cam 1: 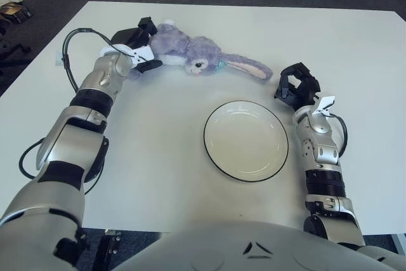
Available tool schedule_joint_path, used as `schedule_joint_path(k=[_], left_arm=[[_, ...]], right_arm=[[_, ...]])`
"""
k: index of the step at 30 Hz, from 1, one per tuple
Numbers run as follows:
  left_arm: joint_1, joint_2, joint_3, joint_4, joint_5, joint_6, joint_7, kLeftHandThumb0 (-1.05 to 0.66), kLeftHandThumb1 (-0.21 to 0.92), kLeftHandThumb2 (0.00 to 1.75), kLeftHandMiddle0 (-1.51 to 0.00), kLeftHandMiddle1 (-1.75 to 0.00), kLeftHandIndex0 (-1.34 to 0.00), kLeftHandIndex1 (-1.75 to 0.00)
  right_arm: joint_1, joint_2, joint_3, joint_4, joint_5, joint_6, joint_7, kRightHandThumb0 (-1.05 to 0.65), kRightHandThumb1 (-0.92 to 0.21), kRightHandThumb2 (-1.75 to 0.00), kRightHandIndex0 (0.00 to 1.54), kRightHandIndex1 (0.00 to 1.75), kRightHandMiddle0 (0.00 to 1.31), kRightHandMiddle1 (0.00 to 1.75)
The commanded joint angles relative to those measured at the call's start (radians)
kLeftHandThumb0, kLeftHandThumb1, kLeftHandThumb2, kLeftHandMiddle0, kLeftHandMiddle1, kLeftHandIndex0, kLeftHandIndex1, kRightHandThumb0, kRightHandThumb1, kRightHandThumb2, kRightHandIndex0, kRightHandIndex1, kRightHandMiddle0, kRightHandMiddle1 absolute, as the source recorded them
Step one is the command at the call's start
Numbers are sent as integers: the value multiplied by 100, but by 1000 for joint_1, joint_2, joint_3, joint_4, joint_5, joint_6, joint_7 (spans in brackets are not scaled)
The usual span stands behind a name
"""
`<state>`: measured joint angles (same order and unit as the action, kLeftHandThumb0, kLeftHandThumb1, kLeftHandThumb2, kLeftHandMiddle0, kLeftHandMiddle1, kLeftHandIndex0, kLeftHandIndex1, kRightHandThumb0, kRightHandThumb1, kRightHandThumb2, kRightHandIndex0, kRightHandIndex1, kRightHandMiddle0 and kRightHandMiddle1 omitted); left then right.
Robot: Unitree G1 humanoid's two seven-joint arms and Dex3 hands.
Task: Put the doll into the plate.
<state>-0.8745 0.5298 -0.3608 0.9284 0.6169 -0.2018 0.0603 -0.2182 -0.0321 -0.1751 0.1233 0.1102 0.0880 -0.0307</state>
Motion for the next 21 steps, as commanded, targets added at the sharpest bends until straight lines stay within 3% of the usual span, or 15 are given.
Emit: schedule_joint_path(k=[1,5,7,11,15,16,21], left_arm=[[4,4,-24,9,22,10,-28,42,46,97,-62,-153,-18,-175],[5,5,-31,9,33,19,-25,42,49,94,-60,-154,-16,-175],[10,4,-33,3,36,33,-29,24,20,122,-32,-154,-7,-175],[23,-8,-19,-11,22,76,-30,18,0,139,-7,-146,-1,-150],[37,-20,-11,-20,18,118,-14,9,-3,135,-2,-130,0,-121],[42,-22,-9,-21,16,123,-7,2,-1,130,-1,-121,0,-106],[56,-28,-3,-34,13,143,15,-16,7,116,0,-97,0,-72]], right_arm=[[47,6,-12,56,15,45,-5,-43,-48,-111,94,175,49,175],[46,7,-16,55,17,48,-8,-43,-48,-112,94,175,49,175],[45,6,-17,54,17,51,-9,-44,-47,-113,95,175,50,175],[46,4,-17,51,13,49,-10,-44,-45,-115,96,175,51,175],[48,2,-17,51,11,47,-9,-44,-45,-115,97,175,51,175],[48,2,-18,51,11,46,-9,-44,-45,-116,97,175,51,175],[49,0,-18,51,10,45,-8,-45,-44,-116,97,175,52,175]])
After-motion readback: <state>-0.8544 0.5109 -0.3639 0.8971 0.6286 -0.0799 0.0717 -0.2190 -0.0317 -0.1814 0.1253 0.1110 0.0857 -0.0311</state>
